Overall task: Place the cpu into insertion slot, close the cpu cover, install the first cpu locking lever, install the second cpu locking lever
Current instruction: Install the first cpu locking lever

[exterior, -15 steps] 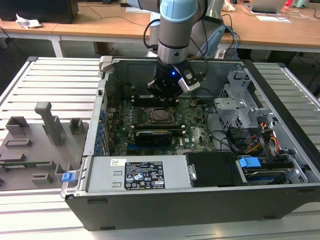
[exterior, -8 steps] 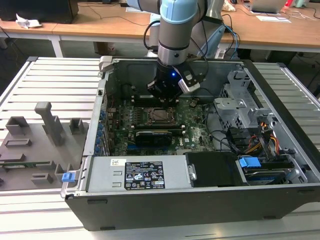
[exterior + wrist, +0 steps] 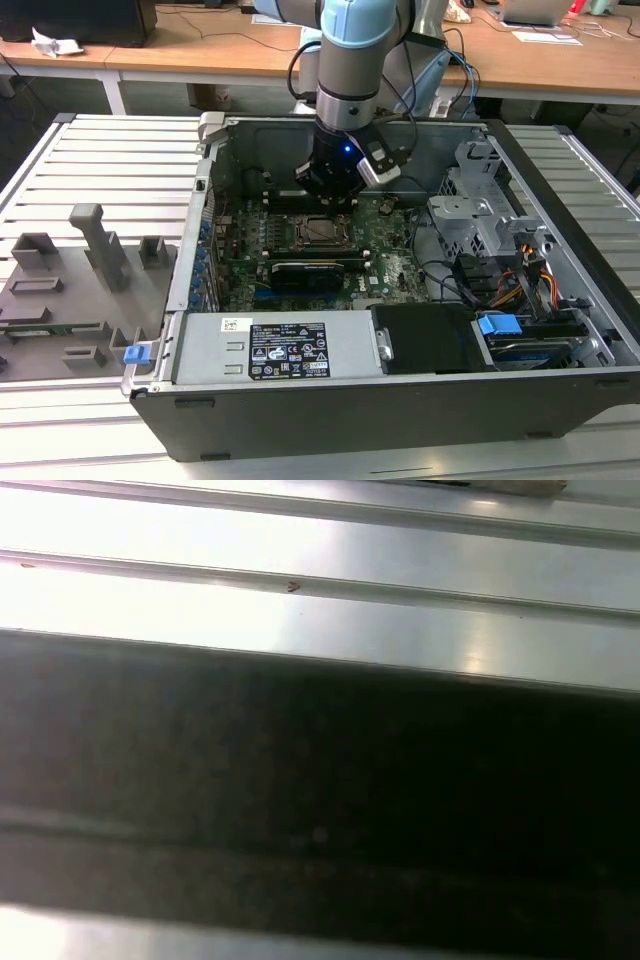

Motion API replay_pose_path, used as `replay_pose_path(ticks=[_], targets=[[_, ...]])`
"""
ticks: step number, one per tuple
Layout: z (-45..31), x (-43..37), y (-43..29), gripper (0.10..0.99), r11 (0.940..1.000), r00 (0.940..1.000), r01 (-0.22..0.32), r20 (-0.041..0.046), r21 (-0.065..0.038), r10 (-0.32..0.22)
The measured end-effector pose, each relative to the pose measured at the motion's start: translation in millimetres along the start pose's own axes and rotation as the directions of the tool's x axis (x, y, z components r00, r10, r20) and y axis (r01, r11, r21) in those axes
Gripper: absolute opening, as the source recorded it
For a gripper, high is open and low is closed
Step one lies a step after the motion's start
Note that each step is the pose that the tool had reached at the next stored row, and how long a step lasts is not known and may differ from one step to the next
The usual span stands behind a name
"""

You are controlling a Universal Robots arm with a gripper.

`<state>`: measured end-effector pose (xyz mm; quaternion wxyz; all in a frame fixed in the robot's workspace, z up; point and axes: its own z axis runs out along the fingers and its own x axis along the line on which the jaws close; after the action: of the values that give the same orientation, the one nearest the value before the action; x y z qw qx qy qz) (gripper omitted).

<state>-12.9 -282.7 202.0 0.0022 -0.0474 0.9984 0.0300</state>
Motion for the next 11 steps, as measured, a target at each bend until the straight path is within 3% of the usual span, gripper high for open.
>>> replay_pose_path(ticks=[6,11], targets=[[-14.3,-0.1,1.3,0.106,1.0,1.0,0.0,-0.0001,0.001,0.0],[-15.8,-0.1,0.9,0.106,1.0,1.0,0.0,-0.0002,0.001,0.0]])
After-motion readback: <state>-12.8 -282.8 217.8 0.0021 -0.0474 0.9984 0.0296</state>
